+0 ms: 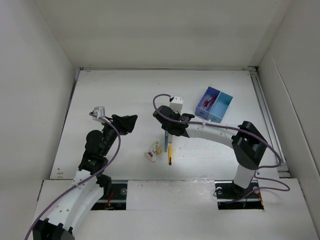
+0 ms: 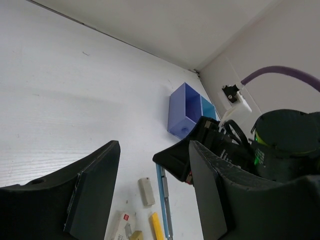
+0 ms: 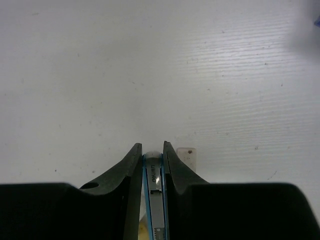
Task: Sort the stationery into containers
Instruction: Pick up the pen from the center of the board, then place the pen in the storage box.
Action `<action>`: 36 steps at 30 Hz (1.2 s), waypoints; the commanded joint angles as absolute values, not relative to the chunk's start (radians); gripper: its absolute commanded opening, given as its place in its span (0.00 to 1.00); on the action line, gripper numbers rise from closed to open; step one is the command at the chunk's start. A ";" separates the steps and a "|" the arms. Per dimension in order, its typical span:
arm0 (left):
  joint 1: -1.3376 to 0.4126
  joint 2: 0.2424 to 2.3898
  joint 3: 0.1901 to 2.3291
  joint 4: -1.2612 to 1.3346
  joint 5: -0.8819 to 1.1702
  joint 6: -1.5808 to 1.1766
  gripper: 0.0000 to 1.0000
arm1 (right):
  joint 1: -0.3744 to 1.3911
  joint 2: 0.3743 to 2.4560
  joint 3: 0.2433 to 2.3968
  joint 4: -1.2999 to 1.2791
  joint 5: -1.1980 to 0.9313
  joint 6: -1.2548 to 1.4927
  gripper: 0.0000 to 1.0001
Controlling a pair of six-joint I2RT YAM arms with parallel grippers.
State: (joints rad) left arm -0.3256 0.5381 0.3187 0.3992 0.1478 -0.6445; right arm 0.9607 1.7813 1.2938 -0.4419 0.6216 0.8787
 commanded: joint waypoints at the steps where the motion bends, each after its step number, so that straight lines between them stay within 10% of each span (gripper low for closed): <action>1: -0.328 0.523 0.321 0.436 0.166 -0.649 0.54 | 0.907 1.755 1.304 -0.393 0.647 0.856 0.00; 17: -0.328 0.532 0.321 0.445 0.175 -0.649 0.54 | 0.339 1.671 1.358 -0.390 0.850 0.825 0.00; 36: -0.328 0.551 0.321 0.454 0.175 -0.649 0.54 | 0.137 1.807 1.391 -0.313 0.871 0.885 0.00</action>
